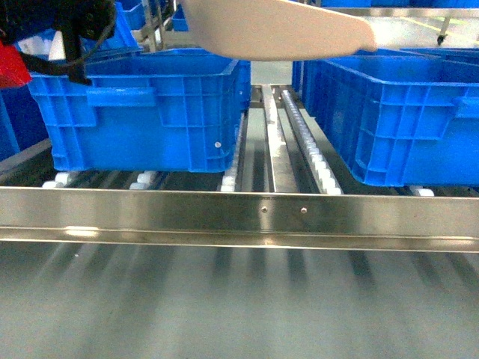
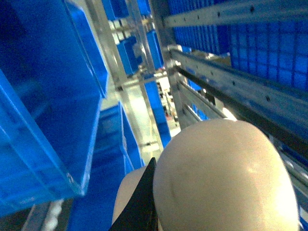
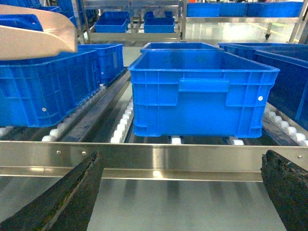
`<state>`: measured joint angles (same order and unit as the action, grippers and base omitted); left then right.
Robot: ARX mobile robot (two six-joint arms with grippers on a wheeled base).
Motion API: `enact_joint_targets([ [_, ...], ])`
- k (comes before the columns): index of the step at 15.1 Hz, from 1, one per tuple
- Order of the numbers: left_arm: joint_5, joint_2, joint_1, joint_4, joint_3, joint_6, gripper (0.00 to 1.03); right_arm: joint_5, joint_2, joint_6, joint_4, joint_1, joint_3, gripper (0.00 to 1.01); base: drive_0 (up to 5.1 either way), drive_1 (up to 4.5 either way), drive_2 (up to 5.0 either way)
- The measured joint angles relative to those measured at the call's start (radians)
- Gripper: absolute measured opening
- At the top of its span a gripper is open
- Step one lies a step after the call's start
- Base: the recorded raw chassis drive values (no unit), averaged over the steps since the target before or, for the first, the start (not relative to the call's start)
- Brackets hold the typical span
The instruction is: Place part in tray to right shelf
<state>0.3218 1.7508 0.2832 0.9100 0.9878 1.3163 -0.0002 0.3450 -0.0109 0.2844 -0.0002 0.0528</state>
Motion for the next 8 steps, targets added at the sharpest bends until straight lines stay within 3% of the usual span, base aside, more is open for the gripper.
enact_joint_targets([
  [5,0.101,-0.001,-0.077,-0.164,0.117,0.002,0.17,0.000,0.000,0.000,0.000,0.000,0.000,0.98,0.0,0.00,0.0],
  [6,0.143,0.000,-0.110,-0.217,0.170,-0.018,0.17,0.000,0.000,0.000,0.000,0.000,0.000,0.98,0.0,0.00,0.0],
  [8,0.278,0.026,-0.141,-0.294,0.307,-0.126,0.17,0.000,0.000,0.000,0.000,0.000,0.000,0.98,0.0,0.00,0.0],
])
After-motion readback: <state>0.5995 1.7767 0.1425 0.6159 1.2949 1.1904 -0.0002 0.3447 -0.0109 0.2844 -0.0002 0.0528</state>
